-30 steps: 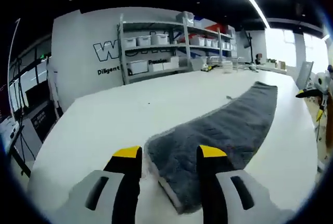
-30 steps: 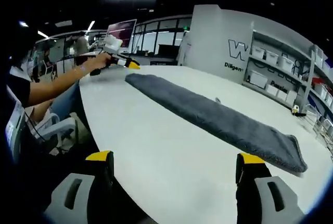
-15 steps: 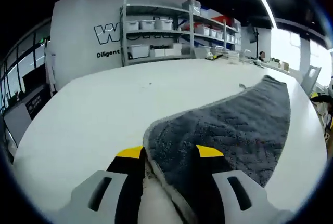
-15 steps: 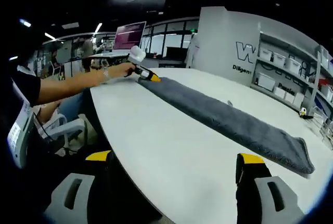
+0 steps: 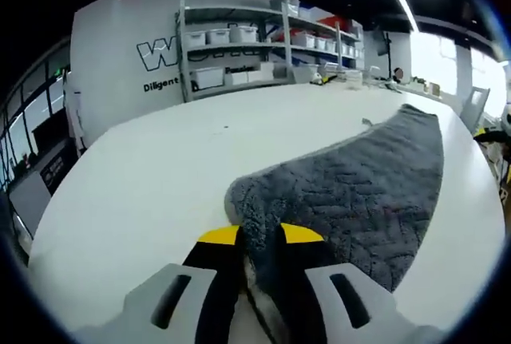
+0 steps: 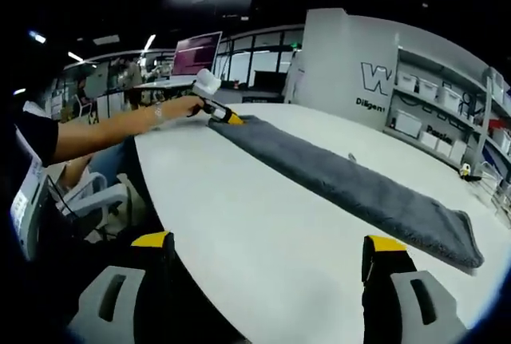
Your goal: Open the folded towel by lifting each exposed corner and separating the folded layers until the towel lies flat within the target outline without major curled edges
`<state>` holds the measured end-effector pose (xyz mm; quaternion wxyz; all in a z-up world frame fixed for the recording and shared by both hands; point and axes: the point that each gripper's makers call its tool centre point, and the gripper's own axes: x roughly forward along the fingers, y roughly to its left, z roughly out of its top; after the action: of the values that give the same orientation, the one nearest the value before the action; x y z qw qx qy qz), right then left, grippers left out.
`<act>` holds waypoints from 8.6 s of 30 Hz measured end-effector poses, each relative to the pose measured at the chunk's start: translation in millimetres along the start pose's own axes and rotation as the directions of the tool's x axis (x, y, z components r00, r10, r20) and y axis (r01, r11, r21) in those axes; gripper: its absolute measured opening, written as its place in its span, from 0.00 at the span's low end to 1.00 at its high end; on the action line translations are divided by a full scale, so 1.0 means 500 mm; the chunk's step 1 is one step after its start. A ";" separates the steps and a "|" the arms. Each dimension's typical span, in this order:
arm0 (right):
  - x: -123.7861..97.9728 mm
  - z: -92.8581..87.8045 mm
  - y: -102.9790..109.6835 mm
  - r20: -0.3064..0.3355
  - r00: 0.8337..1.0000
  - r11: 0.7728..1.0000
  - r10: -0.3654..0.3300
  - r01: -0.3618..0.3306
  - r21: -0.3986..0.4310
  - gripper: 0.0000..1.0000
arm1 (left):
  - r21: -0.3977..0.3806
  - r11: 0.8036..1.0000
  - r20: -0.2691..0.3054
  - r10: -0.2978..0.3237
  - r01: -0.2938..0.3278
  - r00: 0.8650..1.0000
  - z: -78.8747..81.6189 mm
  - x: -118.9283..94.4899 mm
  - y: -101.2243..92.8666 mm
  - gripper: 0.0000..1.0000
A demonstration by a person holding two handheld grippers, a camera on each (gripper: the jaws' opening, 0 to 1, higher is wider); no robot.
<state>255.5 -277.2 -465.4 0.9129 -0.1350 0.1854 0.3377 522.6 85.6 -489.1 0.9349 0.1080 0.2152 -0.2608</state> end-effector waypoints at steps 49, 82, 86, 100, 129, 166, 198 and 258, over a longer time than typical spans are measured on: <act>0.039 0.017 -0.076 0.002 0.998 0.996 -0.068 0.068 0.055 0.99 | -0.002 0.956 -0.068 0.293 -0.294 0.954 -0.075 -0.117 0.221 0.20; 0.047 0.182 -0.394 0.044 0.953 0.954 -0.299 0.299 0.015 0.69 | -0.140 0.965 0.060 0.233 -0.223 0.971 -0.023 -0.088 0.213 0.44; 0.066 0.168 -0.467 -0.008 0.928 0.928 -0.373 0.373 0.008 0.52 | -0.124 0.962 0.036 0.250 -0.243 0.968 -0.028 -0.079 0.231 0.39; 0.150 0.048 -0.628 -0.179 0.879 0.897 -0.441 0.430 -0.102 0.29 | -0.073 0.964 0.013 0.257 -0.255 0.966 -0.019 -0.075 0.246 0.29; 0.194 -0.010 -0.688 -0.165 0.896 0.910 -0.411 0.394 -0.127 0.14 | 0.009 0.980 -0.038 0.199 -0.198 0.979 -0.033 -0.077 0.239 0.23; 0.194 0.021 -0.659 -0.101 0.920 0.918 -0.378 0.359 -0.168 0.00 | 0.044 0.983 -0.028 0.179 -0.178 0.983 -0.032 -0.079 0.225 0.07; 0.059 0.051 -0.551 0.100 0.927 0.925 -0.361 0.370 -0.089 0.00 | 0.018 0.989 0.231 0.141 -0.149 0.963 0.030 -0.211 0.130 0.02; 0.117 -0.028 -0.418 -0.066 0.965 0.934 -0.255 0.228 -0.276 0.00 | 0.154 0.981 0.212 -0.151 0.119 0.966 0.029 -0.219 -0.016 0.47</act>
<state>432.4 -403.2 -477.6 0.9106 -0.2949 0.1660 0.2373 438.9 122.9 -427.0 0.9232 0.1284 0.0973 -0.3489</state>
